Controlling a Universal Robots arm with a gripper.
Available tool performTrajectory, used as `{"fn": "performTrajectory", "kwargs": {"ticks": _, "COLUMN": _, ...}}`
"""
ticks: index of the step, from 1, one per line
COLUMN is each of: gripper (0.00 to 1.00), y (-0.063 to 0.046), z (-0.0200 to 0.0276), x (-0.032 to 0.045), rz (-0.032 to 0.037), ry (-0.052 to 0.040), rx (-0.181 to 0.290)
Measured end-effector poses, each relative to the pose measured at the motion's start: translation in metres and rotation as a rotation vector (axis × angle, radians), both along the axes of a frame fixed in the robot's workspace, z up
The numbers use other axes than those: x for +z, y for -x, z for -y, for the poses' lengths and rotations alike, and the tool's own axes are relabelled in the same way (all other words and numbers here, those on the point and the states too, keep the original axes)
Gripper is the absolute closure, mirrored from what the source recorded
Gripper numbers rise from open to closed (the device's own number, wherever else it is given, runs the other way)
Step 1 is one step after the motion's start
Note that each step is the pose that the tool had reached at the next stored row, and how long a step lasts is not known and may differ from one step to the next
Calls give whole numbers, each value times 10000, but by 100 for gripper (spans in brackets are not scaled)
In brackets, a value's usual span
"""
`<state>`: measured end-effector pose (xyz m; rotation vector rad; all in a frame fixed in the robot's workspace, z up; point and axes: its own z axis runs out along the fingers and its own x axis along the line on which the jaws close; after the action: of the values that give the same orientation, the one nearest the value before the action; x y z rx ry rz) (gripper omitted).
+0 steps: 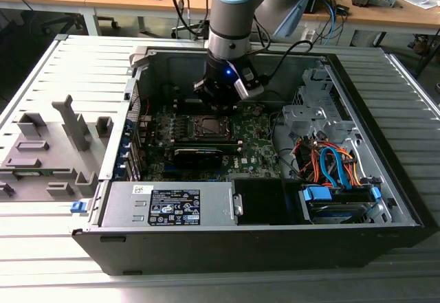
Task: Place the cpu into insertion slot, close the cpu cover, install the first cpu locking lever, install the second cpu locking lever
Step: 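Install the first cpu locking lever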
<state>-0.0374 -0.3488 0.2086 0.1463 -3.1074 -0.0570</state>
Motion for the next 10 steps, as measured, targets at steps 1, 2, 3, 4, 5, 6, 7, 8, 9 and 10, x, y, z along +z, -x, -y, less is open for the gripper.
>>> {"fn": "performTrajectory", "kwargs": {"ticks": 1, "gripper": 89, "y": 0, "z": 32, "x": 0, "rz": 0, "ry": -23, "rx": -1}}
{"fn": "performTrajectory", "kwargs": {"ticks": 2, "gripper": 89, "y": 0, "z": 67, "x": 0, "rz": 0, "ry": -41, "rx": -1}}
{"fn": "performTrajectory", "kwargs": {"ticks": 3, "gripper": 89, "y": -1, "z": 99, "x": 0, "rz": -1, "ry": -56, "rx": 0}}
{"fn": "performTrajectory", "kwargs": {"ticks": 4, "gripper": 89, "y": -2, "z": 130, "x": 0, "rz": 0, "ry": -74, "rx": 0}}
{"fn": "performTrajectory", "kwargs": {"ticks": 5, "gripper": 89, "y": -2, "z": 159, "x": -1, "rz": 0, "ry": -91, "rx": 0}}
{"fn": "performTrajectory", "kwargs": {"ticks": 6, "gripper": 89, "y": -2, "z": 189, "x": 0, "rz": 0, "ry": -105, "rx": 0}}
{"fn": "performTrajectory", "kwargs": {"ticks": 7, "gripper": 89, "y": -2, "z": 221, "x": 0, "rz": -1, "ry": -119, "rx": 0}}
{"fn": "performTrajectory", "kwargs": {"ticks": 8, "gripper": 89, "y": -3, "z": 251, "x": 0, "rz": 0, "ry": -133, "rx": -1}}
{"fn": "performTrajectory", "kwargs": {"ticks": 9, "gripper": 89, "y": -3, "z": 278, "x": 0, "rz": 0, "ry": -146, "rx": -1}}
{"fn": "performTrajectory", "kwargs": {"ticks": 10, "gripper": 89, "y": -4, "z": 317, "x": 0, "rz": 0, "ry": -164, "rx": -1}}
